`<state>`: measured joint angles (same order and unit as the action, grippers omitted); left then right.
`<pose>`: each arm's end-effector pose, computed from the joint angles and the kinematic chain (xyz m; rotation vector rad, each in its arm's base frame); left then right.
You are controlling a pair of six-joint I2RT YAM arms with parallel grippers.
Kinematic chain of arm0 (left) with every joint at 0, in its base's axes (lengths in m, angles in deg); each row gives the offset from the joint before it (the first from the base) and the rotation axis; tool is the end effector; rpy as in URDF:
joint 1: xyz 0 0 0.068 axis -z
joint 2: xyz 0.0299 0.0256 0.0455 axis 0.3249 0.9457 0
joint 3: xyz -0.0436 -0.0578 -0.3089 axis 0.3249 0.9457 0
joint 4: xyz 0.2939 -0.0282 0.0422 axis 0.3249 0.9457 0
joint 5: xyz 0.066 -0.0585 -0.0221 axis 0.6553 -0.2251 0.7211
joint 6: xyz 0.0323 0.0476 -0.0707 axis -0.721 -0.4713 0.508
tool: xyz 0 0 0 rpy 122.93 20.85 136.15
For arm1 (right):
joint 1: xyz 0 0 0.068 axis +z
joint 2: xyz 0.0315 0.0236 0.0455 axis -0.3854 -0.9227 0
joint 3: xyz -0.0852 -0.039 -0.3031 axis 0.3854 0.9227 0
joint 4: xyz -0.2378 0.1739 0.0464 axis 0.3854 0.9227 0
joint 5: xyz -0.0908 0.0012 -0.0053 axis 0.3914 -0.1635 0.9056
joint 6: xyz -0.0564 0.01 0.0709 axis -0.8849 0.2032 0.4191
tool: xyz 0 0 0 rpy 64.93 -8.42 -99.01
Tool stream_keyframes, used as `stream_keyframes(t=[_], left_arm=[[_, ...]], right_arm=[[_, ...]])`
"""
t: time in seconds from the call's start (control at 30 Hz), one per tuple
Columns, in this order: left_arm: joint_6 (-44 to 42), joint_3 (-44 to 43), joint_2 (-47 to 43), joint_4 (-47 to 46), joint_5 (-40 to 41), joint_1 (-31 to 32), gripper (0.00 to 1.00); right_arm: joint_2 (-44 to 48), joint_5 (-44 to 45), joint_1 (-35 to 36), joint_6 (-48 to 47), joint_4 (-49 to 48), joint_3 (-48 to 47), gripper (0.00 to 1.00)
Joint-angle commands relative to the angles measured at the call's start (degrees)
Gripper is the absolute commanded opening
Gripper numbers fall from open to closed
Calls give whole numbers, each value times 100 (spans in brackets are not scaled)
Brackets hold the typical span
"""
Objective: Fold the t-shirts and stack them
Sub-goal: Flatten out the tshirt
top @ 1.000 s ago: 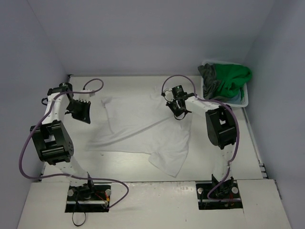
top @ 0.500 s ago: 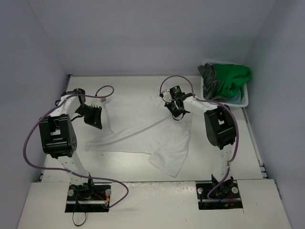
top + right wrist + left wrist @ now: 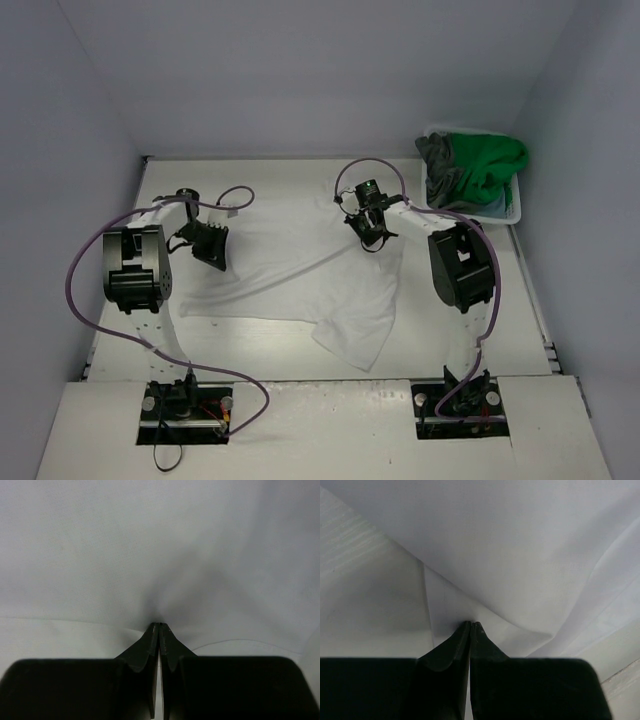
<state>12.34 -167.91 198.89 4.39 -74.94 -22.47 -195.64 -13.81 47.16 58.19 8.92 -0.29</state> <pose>0.4376 -0.0166 0.1462 0.4716 2.7174 -0.7232 0.4776 0.2254 0.1498 -0.9265 2.2508 0.1534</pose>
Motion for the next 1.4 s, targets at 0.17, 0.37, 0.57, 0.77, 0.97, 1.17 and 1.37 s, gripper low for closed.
stream_keyframes(t=[0.17,0.37,0.57,0.77,0.97,1.17,1.37], left_arm=[[120,36,-73,-757,459,280,0],[146,124,67,-907,731,472,0],[129,247,-29,-889,1134,483,0],[120,449,-257,-933,1531,465,0],[217,608,-363,-1021,1803,430,0],[331,722,-363,-1170,2181,203,0],[462,757,-310,-1241,2304,44,0]], right_arm=[[-37,-197,47,31,338,-90,0],[-11,-302,47,-39,373,33,0],[77,-276,47,-118,373,217,0],[25,-267,38,-136,373,270,0],[-178,-285,29,-171,355,340,0],[-20,-171,-14,-277,373,542,0],[156,-171,-23,-329,390,814,0]])
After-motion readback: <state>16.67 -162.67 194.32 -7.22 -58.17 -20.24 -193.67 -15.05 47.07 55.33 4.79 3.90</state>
